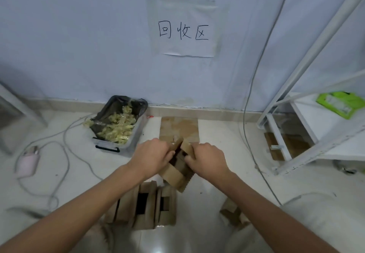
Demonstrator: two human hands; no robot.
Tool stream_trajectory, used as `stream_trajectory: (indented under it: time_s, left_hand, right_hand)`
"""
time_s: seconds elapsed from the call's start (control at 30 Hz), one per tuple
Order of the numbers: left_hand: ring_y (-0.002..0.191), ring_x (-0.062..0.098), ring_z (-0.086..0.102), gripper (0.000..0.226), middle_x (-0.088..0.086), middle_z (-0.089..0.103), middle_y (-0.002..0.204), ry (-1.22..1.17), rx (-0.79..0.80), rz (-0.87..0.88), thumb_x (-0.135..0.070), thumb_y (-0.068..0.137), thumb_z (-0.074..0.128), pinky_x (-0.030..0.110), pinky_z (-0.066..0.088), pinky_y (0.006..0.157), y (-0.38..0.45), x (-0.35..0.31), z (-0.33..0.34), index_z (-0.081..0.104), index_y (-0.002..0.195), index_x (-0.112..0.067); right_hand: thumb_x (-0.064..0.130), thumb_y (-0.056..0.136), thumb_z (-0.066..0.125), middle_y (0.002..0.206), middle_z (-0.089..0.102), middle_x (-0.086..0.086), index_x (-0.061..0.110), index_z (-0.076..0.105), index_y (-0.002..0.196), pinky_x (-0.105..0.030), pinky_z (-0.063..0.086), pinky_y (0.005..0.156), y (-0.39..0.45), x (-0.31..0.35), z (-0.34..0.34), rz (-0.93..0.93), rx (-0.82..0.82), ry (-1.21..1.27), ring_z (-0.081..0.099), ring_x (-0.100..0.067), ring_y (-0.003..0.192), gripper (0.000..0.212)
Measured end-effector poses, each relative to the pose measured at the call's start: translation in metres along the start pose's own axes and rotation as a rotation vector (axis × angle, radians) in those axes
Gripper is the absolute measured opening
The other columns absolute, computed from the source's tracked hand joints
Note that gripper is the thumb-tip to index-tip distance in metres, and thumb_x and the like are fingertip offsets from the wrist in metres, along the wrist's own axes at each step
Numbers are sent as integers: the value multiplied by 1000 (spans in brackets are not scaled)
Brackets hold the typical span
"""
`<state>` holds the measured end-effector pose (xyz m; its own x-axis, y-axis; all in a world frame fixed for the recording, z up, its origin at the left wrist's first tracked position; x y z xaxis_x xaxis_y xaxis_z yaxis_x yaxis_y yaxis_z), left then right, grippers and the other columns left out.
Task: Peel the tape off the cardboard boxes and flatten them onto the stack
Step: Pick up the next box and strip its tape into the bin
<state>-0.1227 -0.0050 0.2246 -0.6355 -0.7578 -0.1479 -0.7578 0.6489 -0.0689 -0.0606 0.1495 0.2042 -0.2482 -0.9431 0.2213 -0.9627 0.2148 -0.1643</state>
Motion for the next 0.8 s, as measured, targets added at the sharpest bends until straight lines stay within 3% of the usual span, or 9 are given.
stream_trajectory:
  time_s: [0.07,0.17,0.27,0.4,0.53,0.6,0.67,0.73,0.8]
  left_hand:
    - [79,19,66,24,-6,63,80,-4,-43,-54,-43,104,47,33,51,61,-4,18,-5,66,97,-30]
    - [77,11,62,25,-13,60,78,-193,-99,-166,-52,99,55,28,45,58,-8,34,-7,67,106,-31]
    - [82,13,65,67,-8,67,96,-237,-94,-311,-72,82,66,31,55,64,-9,46,-1,50,130,-30]
    - [84,19,67,75,1,70,100,-432,-89,-430,-42,78,82,37,60,72,-9,57,6,44,140,-28]
    - [96,11,64,71,-6,67,116,-653,-213,-395,-6,85,72,27,60,79,-20,53,-3,44,145,-33]
    - [104,1,58,72,-16,64,123,-669,-304,-340,3,87,66,3,48,79,-28,51,-14,47,146,-35]
    - [102,-10,51,72,-20,61,122,-642,-347,-273,7,88,64,-7,37,78,-31,46,-22,50,146,-35]
    - [97,-14,52,73,-24,60,122,-638,-332,-216,8,90,61,-7,37,79,-32,37,-22,51,146,-38]
    - [108,-16,56,71,-28,61,126,-785,-297,-167,9,93,55,3,47,84,-33,28,-19,53,145,-39]
  right_hand:
    - [36,99,46,69,67,-3,11,64,77,-38,56,57,5,-5,-6,40,2,229,68,-20,60,37]
    - [25,103,47,66,71,-7,5,66,75,-44,64,65,9,-12,-6,55,47,435,73,-11,54,39]
    - [23,104,47,66,71,-10,0,64,76,-49,63,68,10,-17,-2,58,12,532,74,-9,58,41]
    - [22,106,51,79,76,-5,7,73,87,-44,65,68,4,-14,5,25,31,679,76,-10,69,33]
    - [29,110,50,105,77,-3,25,74,109,-29,65,74,-2,-21,2,79,8,889,77,-9,86,24]
    - [46,111,42,116,76,-3,31,72,110,-35,63,86,-1,-28,7,179,129,1196,76,-14,99,33]
    - [66,106,32,121,76,-3,25,70,119,-42,60,95,1,-32,11,209,254,1374,74,-20,109,57]
    - [76,98,41,125,73,-3,25,64,130,-44,58,99,3,-36,12,192,299,1360,73,-21,112,64]
    - [78,90,57,133,67,-6,27,58,139,-50,58,102,5,-42,16,206,303,1324,69,-23,117,70]
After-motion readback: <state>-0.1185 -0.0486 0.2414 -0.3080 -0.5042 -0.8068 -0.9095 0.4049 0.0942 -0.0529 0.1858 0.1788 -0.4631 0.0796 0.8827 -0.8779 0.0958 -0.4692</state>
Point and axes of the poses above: each hand's wrist, its own y-axis towards the middle knuckle, its own z-axis out of the palm, x = y × z, the point moved 7 cm from there along y, towards the middle knuckle
